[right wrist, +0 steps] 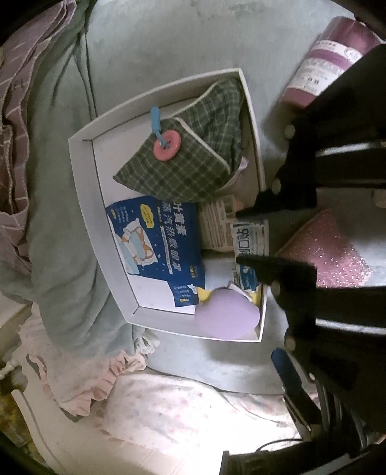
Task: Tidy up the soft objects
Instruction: 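Close the left tool on the pink glittery scrub pad, then lift the pink scrub pad with the left tool over the box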
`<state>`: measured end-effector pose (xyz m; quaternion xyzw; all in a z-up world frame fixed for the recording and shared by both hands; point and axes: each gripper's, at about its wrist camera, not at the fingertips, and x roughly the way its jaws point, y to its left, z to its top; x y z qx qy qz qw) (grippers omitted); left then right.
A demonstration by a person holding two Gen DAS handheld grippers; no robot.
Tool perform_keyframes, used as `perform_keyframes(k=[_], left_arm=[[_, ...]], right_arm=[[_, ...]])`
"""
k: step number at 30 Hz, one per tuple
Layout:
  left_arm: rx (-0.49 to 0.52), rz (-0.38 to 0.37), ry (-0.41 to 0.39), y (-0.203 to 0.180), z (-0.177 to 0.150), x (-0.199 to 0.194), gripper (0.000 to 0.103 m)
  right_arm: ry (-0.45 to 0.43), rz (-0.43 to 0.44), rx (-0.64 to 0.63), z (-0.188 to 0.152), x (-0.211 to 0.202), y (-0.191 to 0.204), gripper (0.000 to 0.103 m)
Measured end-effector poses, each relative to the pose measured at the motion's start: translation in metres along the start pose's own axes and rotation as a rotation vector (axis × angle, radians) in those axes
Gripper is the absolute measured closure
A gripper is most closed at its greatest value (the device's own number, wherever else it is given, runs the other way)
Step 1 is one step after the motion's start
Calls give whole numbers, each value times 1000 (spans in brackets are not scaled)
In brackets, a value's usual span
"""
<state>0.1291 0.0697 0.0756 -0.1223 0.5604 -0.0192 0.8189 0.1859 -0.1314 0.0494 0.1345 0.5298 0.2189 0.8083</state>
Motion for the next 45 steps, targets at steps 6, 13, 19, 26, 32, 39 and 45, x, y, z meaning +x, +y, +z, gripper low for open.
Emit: perform_keyframes(k=[6, 13, 19, 26, 32, 39, 45], left_arm=[[70, -34, 47, -9, -3, 13, 46], [168, -47, 100, -17, -9, 32, 46], [284, -54, 118, -42, -15, 40, 46], [361, -16, 145, -58, -23, 49, 29], [373, 5, 190, -60, -25, 63, 24], [405, 62, 194, -76, -30, 69, 23], [334, 31, 186, -69, -22, 61, 33]], right_arm=[[-5, 22, -12, -1, -12, 2, 52], [19, 49, 6, -2, -16, -4, 43], [81, 49, -34, -6, -13, -3, 41], [128, -4, -109, -14, -24, -4, 41], [116, -26, -91, -15, -34, -15, 41], [122, -70, -82, -16, -33, -21, 41], [110, -48, -78, -15, -38, -22, 41]])
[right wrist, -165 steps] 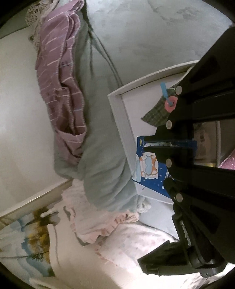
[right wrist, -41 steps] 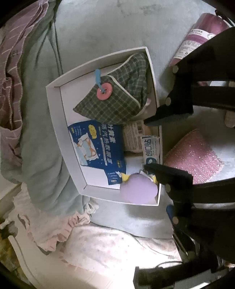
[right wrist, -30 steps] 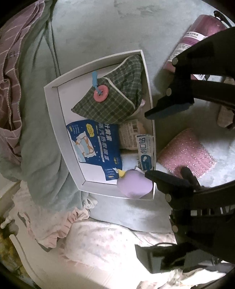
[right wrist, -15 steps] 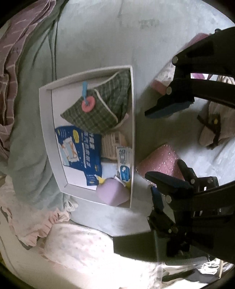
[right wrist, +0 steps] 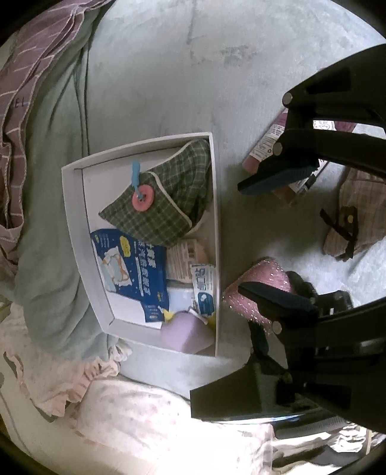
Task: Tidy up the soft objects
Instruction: 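Lift the pink scrub pad with the left tool over the box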
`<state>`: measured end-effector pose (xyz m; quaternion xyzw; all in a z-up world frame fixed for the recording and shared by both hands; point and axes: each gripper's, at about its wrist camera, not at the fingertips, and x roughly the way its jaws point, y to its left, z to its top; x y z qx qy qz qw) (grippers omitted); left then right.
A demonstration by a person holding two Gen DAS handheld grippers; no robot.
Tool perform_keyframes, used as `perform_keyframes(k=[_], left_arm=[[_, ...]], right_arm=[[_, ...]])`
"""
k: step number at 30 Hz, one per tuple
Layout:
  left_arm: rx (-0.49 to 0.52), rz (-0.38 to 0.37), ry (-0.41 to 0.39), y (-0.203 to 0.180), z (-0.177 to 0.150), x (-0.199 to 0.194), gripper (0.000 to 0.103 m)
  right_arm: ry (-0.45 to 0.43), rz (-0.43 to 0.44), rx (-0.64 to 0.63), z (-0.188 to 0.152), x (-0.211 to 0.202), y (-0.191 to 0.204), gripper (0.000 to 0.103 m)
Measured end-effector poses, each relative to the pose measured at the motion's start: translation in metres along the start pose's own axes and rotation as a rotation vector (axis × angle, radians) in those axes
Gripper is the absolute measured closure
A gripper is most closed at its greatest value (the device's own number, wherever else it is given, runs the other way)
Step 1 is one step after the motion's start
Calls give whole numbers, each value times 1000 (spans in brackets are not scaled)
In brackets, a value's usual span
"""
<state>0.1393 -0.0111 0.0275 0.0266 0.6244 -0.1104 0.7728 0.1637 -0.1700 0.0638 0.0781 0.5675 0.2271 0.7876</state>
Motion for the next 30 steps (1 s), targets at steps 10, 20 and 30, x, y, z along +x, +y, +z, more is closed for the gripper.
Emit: perform_keyframes(k=[10, 20, 30], left_arm=[[-40, -22, -106, 18, -4, -42, 37], [-38, 3, -166, 13, -17, -64, 40], [-75, 2, -287, 20, -21, -87, 43]], right_arm=[[-27, 85, 9, 0, -4, 3, 41], [-35, 155, -10, 0, -5, 12, 41], [-49, 267, -3, 2, -4, 14, 41]])
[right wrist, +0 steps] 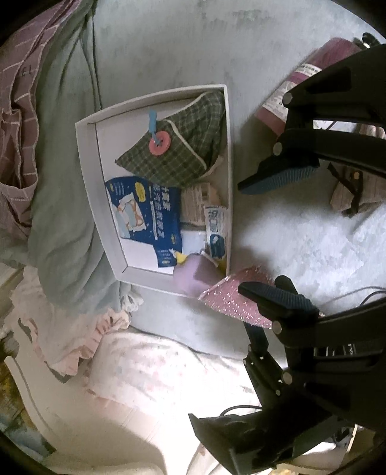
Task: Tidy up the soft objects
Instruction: 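Lift the pink scrub pad with the left tool over the box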
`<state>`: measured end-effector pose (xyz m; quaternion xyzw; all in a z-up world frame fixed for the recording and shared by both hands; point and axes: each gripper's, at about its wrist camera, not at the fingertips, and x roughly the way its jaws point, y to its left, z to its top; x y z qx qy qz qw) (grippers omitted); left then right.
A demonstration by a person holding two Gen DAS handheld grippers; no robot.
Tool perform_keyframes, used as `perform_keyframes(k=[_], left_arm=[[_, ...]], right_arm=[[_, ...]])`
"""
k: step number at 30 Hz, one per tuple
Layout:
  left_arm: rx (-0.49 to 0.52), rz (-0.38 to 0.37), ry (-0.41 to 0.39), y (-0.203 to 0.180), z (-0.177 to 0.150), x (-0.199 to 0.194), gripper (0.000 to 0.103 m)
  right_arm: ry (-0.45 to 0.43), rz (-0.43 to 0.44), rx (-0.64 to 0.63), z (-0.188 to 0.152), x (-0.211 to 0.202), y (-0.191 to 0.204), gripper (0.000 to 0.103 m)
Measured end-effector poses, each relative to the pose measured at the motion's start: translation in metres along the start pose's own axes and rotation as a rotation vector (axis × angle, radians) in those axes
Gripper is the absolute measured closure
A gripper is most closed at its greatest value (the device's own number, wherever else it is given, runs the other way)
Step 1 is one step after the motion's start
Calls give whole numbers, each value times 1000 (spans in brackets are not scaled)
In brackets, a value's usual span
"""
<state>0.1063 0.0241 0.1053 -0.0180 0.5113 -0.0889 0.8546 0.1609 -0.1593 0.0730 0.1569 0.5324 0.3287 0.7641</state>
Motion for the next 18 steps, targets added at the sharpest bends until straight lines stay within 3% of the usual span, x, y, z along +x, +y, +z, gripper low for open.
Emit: perform_keyframes(k=[8, 16, 18], left_arm=[[-1, -23, 27, 2, 3, 18, 43], [32, 19, 38, -5, 2, 24, 43], [29, 22, 39, -4, 2, 25, 43]], right_arm=[[-2, 153, 31, 4, 14, 0, 43], [3, 196, 40, 5, 28, -6, 71], [7, 202, 48, 6, 33, -9, 73]])
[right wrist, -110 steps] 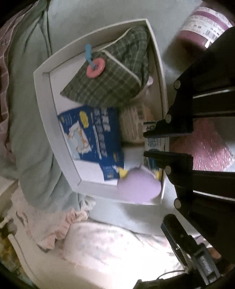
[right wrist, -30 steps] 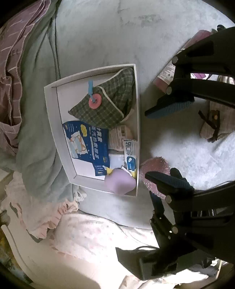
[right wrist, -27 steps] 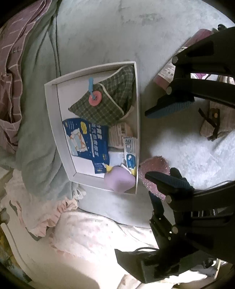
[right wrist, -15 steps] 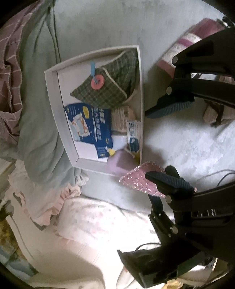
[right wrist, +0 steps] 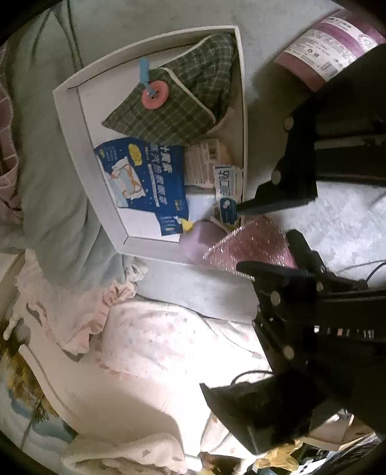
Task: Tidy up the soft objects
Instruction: 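Lift the pink scrub pad with the left tool over the box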
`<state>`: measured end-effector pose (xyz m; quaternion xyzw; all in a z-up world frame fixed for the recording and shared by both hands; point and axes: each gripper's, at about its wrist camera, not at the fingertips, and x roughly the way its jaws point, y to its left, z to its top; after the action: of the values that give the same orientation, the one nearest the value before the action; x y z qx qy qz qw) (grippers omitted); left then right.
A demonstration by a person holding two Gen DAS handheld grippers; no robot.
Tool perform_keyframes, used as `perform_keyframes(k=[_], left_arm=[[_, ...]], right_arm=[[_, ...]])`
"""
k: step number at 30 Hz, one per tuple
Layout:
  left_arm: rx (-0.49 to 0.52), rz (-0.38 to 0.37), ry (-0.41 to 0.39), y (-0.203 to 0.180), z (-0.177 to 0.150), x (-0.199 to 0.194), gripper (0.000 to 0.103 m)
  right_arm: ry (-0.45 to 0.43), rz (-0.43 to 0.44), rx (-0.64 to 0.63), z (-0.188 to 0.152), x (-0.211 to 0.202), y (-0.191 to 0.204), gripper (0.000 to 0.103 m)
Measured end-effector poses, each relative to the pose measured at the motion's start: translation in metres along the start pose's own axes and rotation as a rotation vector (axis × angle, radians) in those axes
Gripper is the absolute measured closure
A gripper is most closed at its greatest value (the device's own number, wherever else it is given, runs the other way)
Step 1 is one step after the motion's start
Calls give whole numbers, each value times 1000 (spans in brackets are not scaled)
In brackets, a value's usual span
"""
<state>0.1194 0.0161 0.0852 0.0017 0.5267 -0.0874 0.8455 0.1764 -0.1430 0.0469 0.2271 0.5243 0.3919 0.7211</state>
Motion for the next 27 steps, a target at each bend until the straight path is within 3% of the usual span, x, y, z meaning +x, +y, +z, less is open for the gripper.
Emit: perform_keyframes(k=[6, 24, 27], left_arm=[[-20, 22, 0, 7, 2, 2, 43], [-29, 0, 14, 11, 2, 10, 40], [-52, 4, -3, 15, 3, 8, 34]], right_arm=[[1, 44, 9, 2, 10, -3, 75], [19, 29, 6, 5, 14, -9, 75], [-13, 58, 15, 6, 13, -11, 85]])
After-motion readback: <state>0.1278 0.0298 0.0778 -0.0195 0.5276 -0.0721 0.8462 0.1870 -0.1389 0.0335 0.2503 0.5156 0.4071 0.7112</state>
